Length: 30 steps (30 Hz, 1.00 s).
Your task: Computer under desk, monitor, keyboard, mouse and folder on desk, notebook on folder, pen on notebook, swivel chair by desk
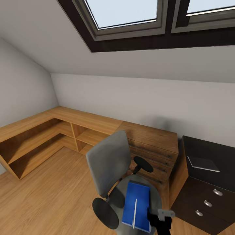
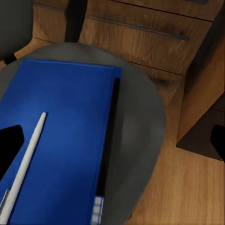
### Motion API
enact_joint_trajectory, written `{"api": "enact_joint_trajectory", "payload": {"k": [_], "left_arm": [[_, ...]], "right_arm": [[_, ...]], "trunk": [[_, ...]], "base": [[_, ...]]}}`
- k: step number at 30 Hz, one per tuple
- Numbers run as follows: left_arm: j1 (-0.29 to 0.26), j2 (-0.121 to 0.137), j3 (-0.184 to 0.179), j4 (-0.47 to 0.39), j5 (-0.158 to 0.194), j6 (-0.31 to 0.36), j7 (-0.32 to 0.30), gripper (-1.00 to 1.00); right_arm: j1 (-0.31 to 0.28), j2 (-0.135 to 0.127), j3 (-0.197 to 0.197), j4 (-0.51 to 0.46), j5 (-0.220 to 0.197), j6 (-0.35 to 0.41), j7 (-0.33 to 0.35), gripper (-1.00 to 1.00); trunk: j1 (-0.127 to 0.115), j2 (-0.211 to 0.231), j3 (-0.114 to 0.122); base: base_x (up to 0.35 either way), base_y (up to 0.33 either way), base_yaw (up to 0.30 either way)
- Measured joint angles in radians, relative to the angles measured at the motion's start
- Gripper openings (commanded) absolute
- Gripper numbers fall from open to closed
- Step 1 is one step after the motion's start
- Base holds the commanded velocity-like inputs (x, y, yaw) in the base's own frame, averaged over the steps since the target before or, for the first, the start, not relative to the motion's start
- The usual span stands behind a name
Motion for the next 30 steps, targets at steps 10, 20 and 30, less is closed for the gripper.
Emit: {"api": "enact_joint_trajectory", "payload": {"k": [10, 20, 30], "left_arm": [[0.0, 0.001, 0.0, 0.0, 0.0, 0.0, 0.001, 1.0], [0.0, 0.001, 0.001, 0.0, 0.0, 0.0, 0.002, 1.0], [0.0, 0.001, 0.001, 0.0, 0.001, 0.0, 0.002, 1.0]], "right_arm": [[0.0, 0.015, -0.001, -0.041, -0.002, -0.027, 0.0, 1.0], [0.0, 0.016, -0.006, -0.043, -0.004, -0.038, -0.001, 1.0], [0.0, 0.016, -0.005, -0.041, -0.004, -0.039, -0.001, 1.0]], "trunk": [[0.0, 0.0, 0.001], [0.0, 0.0, 0.006], [0.0, 0.0, 0.007]], "base": [[0.0, 0.0, -0.016], [0.0, 0.0, -0.186], [0.0, 0.0, -0.258]]}}
